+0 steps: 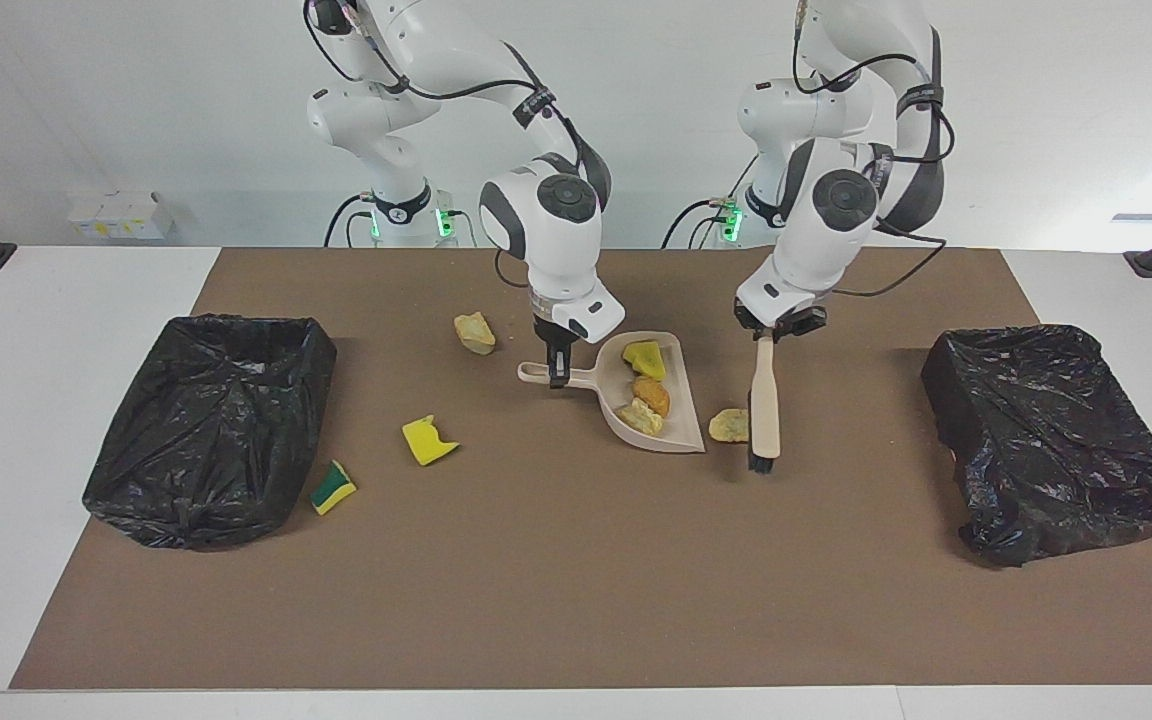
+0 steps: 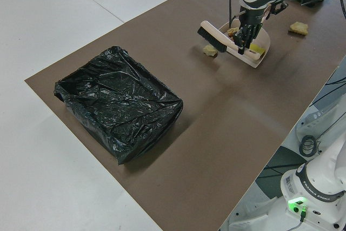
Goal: Sweep and dump trash in bin
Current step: 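Brush the debris into the dustpan with the left gripper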
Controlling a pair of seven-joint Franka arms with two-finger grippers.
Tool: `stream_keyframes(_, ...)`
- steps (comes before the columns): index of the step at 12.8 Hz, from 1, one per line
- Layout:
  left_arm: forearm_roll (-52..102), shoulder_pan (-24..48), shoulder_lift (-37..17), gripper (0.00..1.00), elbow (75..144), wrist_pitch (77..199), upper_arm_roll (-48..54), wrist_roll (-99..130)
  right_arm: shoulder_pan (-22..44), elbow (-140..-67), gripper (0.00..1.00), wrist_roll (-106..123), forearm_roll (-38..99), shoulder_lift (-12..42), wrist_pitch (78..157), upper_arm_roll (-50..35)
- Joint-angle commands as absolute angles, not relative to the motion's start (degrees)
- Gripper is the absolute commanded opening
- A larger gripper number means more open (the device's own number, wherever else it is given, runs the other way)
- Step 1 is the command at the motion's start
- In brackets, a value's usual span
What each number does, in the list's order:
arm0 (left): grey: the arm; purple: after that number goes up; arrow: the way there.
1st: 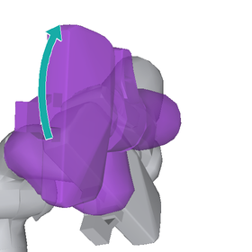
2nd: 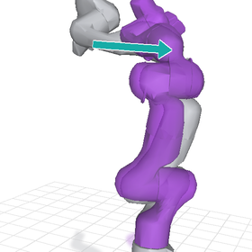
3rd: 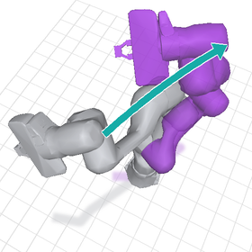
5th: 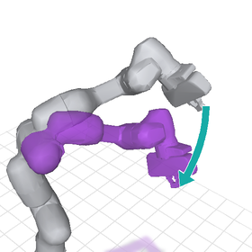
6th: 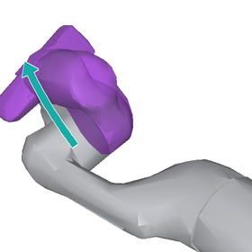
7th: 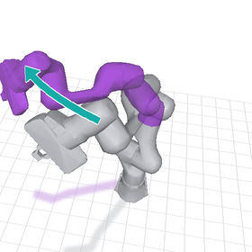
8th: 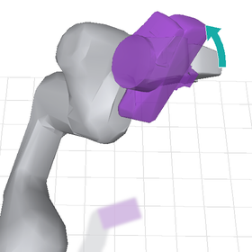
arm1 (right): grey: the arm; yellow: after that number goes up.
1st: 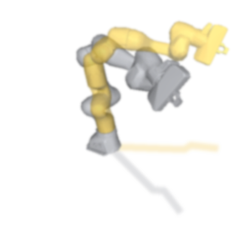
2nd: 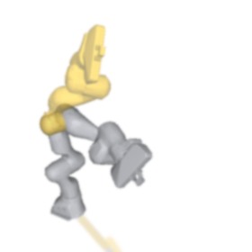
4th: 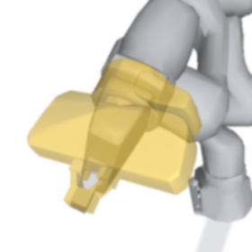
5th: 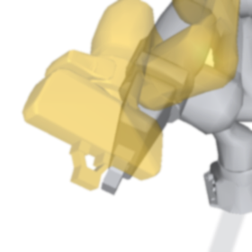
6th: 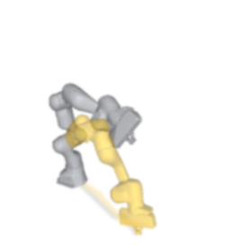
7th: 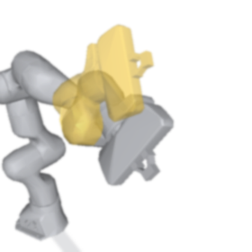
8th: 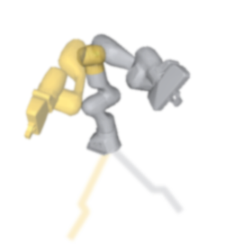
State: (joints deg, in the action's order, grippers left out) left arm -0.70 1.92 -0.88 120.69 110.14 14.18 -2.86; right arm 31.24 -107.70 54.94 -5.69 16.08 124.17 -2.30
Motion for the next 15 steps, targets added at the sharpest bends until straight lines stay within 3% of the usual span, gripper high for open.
stream_keyframes(1,-4.29,2.2,-3.86,0.0,118.91,109.86,11.17,-10.53,31.2,-107.75,0.0,53.0,-5.8,16.61,125.42,-2.55)
stream_keyframes(5,-4.48,3.51,-2.12,0.0,122.07,107.76,11.69,-14.14,31.2,-107.75,0.0,53.0,-5.8,16.61,125.33,-2.55)
stream_keyframes(9,-3.43,10.26,0.7,0.0,125.15,105.65,12.13,-13.98,31.2,-107.84,0.0,53.0,-5.8,16.52,125.33,-2.55)
stream_keyframes(15,3.78,12.13,0.79,0.0,121.21,102.75,16.35,-2.82,31.03,-107.84,0.0,53.0,-5.71,16.52,125.16,-2.55)
